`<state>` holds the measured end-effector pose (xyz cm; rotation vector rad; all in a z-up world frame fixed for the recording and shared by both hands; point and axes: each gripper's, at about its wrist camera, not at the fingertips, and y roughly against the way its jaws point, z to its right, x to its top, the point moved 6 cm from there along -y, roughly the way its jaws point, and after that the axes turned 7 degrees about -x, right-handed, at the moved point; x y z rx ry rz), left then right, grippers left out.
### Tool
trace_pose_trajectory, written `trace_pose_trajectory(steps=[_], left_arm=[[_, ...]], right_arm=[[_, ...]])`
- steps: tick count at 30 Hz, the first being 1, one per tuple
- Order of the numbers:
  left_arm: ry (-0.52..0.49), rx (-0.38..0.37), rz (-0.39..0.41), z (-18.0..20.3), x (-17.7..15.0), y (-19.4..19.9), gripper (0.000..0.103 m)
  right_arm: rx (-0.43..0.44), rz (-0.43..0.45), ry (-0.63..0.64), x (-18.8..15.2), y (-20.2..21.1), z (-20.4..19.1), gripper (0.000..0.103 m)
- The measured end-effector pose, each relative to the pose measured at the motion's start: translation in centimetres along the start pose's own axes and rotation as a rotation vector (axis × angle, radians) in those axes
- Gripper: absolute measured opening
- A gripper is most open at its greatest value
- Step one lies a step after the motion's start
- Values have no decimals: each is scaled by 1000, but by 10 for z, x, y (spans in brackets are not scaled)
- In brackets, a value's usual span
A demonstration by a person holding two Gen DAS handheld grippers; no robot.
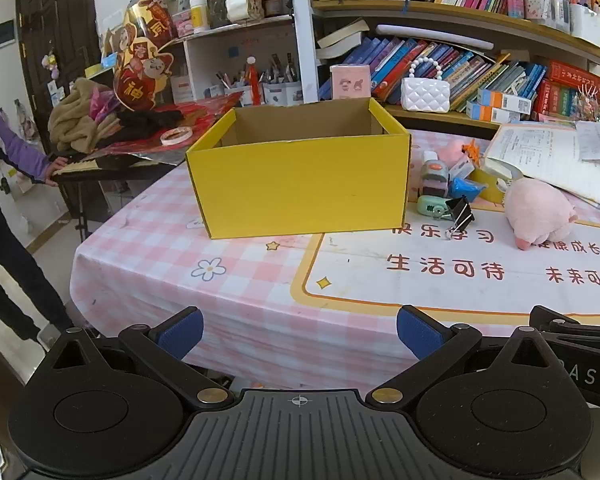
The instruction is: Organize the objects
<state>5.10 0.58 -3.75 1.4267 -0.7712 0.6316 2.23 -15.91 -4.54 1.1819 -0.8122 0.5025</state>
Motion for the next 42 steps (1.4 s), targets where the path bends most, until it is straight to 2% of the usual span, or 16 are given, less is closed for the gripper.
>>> trace_pose_trajectory(steps=[23, 42], left_arm=[[-3, 11, 19, 2, -2, 5, 103], [1, 9, -3, 2, -1, -2, 103]], right_arm=[[4, 12, -3, 1, 1, 1, 103], [1, -6, -9, -2, -2, 0, 103]])
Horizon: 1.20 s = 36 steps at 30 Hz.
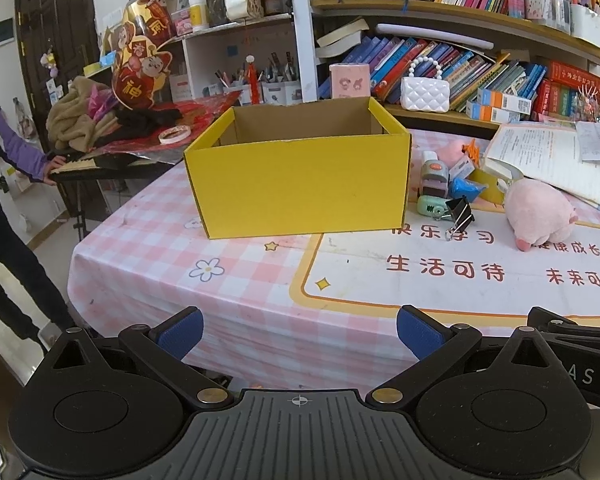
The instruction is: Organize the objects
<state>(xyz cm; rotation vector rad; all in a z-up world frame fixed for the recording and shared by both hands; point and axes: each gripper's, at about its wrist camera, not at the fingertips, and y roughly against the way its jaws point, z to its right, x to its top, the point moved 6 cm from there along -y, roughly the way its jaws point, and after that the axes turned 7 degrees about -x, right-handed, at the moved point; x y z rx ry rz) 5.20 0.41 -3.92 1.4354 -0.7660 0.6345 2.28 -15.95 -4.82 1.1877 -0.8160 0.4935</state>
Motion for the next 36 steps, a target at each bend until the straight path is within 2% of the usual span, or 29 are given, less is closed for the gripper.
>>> trace_pose_trajectory(steps=[12, 19, 28, 36], left_arm=[[-4, -18, -26, 4, 4, -14, 103], [-4, -62, -36, 13, 12, -30, 103], [43, -62, -51, 30, 30, -56, 103], [107, -68, -9, 53, 52, -72, 103]], right_arm=[[-9, -31, 0, 5, -15, 0, 103], [-11, -45, -2, 12, -30, 3, 103], [4, -47, 35, 37, -63, 13, 103], [52, -29, 67, 65, -102, 31, 103]])
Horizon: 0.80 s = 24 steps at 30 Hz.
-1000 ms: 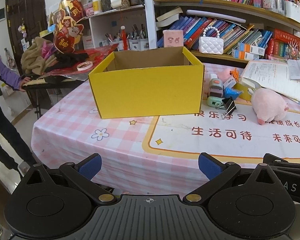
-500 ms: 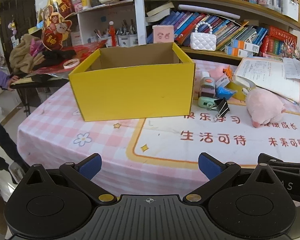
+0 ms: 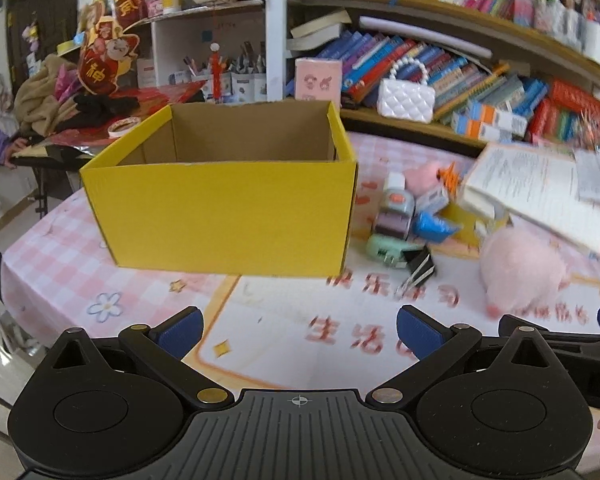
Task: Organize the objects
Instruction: 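Grasp the pink pig plush with the right tool while the left tool grasps the black binder clip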
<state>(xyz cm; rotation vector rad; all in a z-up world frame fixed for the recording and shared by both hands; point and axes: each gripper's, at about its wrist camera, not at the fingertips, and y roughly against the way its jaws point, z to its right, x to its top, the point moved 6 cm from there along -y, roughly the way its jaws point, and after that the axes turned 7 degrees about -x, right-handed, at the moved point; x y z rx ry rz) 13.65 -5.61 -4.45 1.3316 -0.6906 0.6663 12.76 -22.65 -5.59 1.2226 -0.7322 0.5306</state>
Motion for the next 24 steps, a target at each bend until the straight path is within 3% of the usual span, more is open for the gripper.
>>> trace_pose_trajectory(steps=[6, 12, 16, 17, 18, 24], left_arm=[[112, 7, -23, 6, 12, -17, 103], [133, 88, -53, 13, 11, -28, 102], [167, 91, -67, 19, 15, -34, 101], [170, 87, -65, 22, 16, -36, 101], [169, 78, -66, 25, 17, -38, 97], [124, -5, -106, 58, 23, -68, 69]], right_arm=[[0, 58, 38, 32, -33, 19, 103], [121, 105, 251, 48, -61, 7, 103], [186, 28, 313, 41, -88, 0, 102], [187, 22, 301, 41, -93, 1, 97], [191, 14, 290, 40, -96, 3, 85], [247, 18, 181, 50, -91, 33, 73]])
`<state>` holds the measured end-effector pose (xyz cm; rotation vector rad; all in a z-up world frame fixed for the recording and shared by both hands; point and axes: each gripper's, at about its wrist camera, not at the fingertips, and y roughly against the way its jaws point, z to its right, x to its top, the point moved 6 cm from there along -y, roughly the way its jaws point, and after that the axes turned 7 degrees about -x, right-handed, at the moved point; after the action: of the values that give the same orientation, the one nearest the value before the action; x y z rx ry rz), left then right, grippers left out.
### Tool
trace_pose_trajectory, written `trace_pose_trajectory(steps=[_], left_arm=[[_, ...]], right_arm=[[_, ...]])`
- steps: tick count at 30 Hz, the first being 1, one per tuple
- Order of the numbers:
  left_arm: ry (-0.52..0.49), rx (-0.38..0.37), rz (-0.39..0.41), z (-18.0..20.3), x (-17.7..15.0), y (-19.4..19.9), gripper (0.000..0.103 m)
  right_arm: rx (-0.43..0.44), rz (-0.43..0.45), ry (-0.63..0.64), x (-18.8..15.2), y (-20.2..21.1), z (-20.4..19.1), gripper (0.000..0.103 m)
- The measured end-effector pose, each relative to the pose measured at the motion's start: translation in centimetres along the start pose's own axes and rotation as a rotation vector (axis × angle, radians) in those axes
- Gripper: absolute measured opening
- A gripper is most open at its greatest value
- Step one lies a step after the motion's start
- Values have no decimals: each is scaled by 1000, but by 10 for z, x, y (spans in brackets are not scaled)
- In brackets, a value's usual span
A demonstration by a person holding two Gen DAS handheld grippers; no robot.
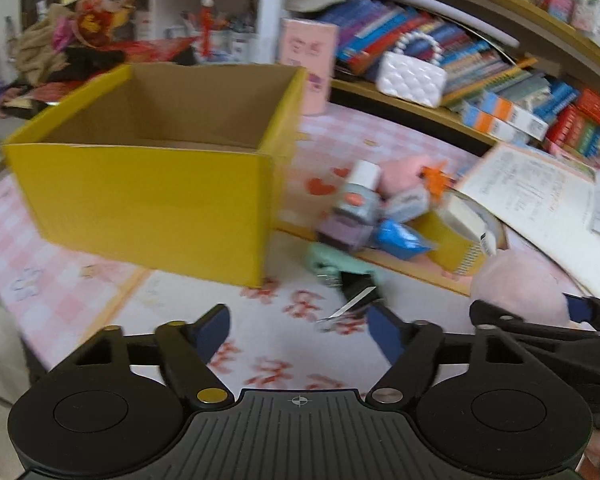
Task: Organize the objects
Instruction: 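Grasp the pink pig plush with the right tool while the left tool grasps the black binder clip, then carry the pig with the right tool while the left tool carries the clip over the yellow box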
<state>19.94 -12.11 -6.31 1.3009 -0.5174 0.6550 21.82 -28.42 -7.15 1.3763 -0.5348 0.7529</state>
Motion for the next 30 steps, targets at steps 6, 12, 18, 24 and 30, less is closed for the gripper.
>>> trace_pose_trajectory(steps=[6, 12, 18, 24, 30], left_arm=[[-18, -21, -11, 22, 9, -37, 56], [37, -64, -31, 24, 6, -60, 24], [15, -129, 12, 24, -3, -33, 23], [14, -152, 44, -5, -13, 8, 23], [43, -84, 86, -66, -22, 52, 23]], right_arm=[[18, 3, -112, 2, 24, 27, 73], [70, -25, -147, -4, 39, 23, 74], [73, 1, -106, -8, 56, 6, 74], [70, -6, -88, -15, 68, -22, 74], [103, -8, -65, -18, 84, -73, 74]])
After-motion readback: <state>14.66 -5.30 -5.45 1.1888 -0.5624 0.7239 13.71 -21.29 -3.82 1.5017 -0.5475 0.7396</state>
